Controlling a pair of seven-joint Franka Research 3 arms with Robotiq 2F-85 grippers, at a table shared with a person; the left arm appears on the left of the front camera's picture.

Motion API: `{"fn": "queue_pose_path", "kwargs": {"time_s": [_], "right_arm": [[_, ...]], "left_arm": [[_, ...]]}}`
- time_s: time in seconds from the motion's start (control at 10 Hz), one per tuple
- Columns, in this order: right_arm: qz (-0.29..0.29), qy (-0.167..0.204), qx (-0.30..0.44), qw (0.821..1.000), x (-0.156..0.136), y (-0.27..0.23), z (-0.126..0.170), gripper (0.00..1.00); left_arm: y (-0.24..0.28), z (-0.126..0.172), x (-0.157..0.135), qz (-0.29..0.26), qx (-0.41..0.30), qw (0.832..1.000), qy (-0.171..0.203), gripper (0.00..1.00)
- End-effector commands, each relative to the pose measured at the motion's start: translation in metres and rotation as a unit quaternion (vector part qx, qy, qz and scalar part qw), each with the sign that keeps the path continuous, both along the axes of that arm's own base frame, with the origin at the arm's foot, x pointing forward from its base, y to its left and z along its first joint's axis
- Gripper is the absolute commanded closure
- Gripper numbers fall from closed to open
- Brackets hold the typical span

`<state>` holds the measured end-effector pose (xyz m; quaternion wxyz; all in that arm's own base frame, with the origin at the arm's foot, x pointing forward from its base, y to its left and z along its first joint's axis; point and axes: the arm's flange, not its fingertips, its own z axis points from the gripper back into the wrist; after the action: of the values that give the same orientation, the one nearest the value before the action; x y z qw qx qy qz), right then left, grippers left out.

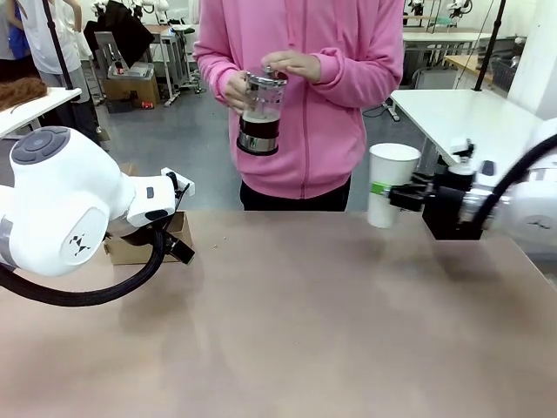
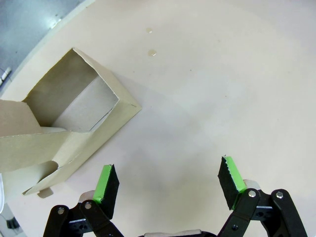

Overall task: Pour a drink into a cup and package it in a carrier.
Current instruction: Pick up the 600 ml Paper Cup and place it in the middle top area of the table, then when a person places the Paper Cup Lid on the 600 ml Paper Cup , lift the 600 ml Paper Cup.

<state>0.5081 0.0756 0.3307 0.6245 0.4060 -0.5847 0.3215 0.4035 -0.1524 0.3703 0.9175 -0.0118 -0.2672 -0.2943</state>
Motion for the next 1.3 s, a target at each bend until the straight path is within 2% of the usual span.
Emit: {"fn": "queue_pose_path", "kwargs": {"time_s": [0.0,0.2,0.5,0.6,0.7,0.8,1.2], "right_arm": [[-0.008,0.008,0.000,1.000,0.028,0.025,-0.017,0.20],[-0.009,0.008,0.000,1.000,0.043,0.053,-0.042,0.20],[-0.011,-0.007,0.001,1.000,0.055,0.067,-0.067,0.20],[-0.002,0.000,0.004,1.000,0.060,0.066,-0.070,0.20],[0.010,-0.005,-0.031,0.999,0.066,0.056,-0.070,0.20],[0.005,0.012,0.004,1.000,0.051,0.063,-0.070,0.20],[0.005,0.012,0.004,1.000,0.051,0.063,-0.070,0.20]], "left_arm": [[0.000,0.000,0.000,0.000,-0.001,1.000,0.000,0.00],[0.000,0.000,0.000,0.000,-0.001,1.000,0.000,0.00],[0.000,0.000,0.000,0.000,-0.001,1.000,0.000,0.00],[0.000,0.000,0.000,0.000,-0.001,1.000,0.000,0.00],[0.000,0.000,0.000,0.000,-0.001,1.000,0.000,0.00],[0.000,0.000,0.000,0.000,-0.001,1.000,0.000,0.00],[0.000,0.000,0.000,0.000,-0.001,1.000,0.000,0.00]]}}
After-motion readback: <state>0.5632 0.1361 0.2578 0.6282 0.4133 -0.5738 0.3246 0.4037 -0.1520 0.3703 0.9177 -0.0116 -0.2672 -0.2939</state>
